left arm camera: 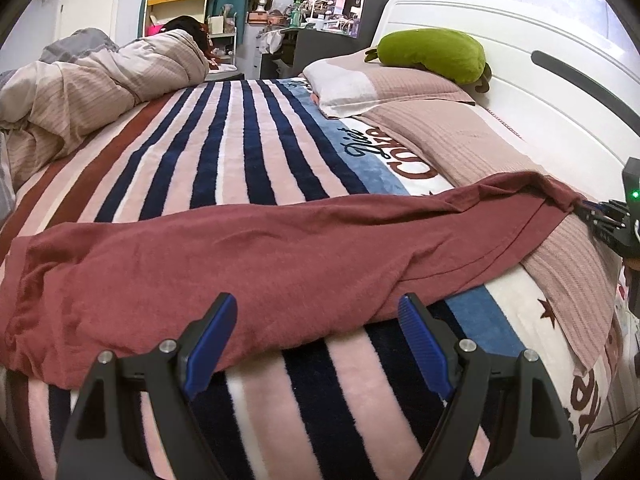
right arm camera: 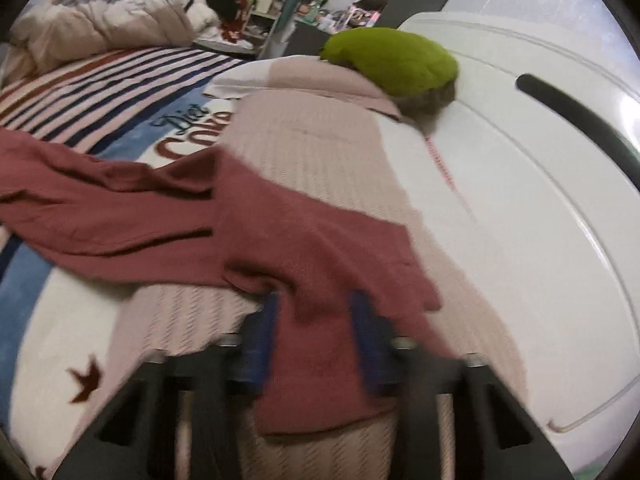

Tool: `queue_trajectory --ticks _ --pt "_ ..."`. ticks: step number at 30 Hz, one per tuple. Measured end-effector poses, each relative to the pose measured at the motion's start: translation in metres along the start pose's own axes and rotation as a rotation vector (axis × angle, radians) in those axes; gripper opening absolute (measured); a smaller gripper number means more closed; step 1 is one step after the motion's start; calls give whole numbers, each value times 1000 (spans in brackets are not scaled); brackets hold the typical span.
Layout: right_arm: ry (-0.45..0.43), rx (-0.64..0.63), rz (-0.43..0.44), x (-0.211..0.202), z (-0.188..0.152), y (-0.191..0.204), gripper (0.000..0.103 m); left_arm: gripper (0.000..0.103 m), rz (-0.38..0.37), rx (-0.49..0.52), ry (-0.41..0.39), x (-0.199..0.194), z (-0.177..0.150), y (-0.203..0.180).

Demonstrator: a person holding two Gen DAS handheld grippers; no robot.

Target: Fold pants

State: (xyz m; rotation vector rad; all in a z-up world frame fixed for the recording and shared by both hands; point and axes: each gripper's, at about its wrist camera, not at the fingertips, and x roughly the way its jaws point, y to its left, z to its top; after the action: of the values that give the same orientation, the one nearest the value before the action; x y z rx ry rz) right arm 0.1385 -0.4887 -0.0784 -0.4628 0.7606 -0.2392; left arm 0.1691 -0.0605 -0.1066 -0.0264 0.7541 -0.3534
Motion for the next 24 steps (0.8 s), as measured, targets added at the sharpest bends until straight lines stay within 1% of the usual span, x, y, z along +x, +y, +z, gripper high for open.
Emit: queue_trajectory --ticks 2,6,10,12,15,18,20,24 --pt "-29 -7 -32 -4 6 -1 4 80 -1 0 -3 0 -1 1" --pt "-99 11 -57 -29 21 -8 4 80 -15 -8 -14 -3 0 4" --pt "-134 7 -72 -51 41 -15 4 80 -37 -15 -37 -9 2 6" --pt "-144 23 -58 -64 52 -21 4 80 -50 -18 -45 -11 3 6" --pt "-137 59 -17 -79 65 -28 4 80 -67 -19 -55 -13 4 7" --pt "-102 97 20 -93 77 -37 4 80 -84 -26 -58 -13 5 8" --pt "-78 136 46 -102 79 -45 4 80 -91 -28 -57 -13 5 9" --pt "-27 174 60 -112 76 -57 4 80 -95 -29 -52 -11 5 9"
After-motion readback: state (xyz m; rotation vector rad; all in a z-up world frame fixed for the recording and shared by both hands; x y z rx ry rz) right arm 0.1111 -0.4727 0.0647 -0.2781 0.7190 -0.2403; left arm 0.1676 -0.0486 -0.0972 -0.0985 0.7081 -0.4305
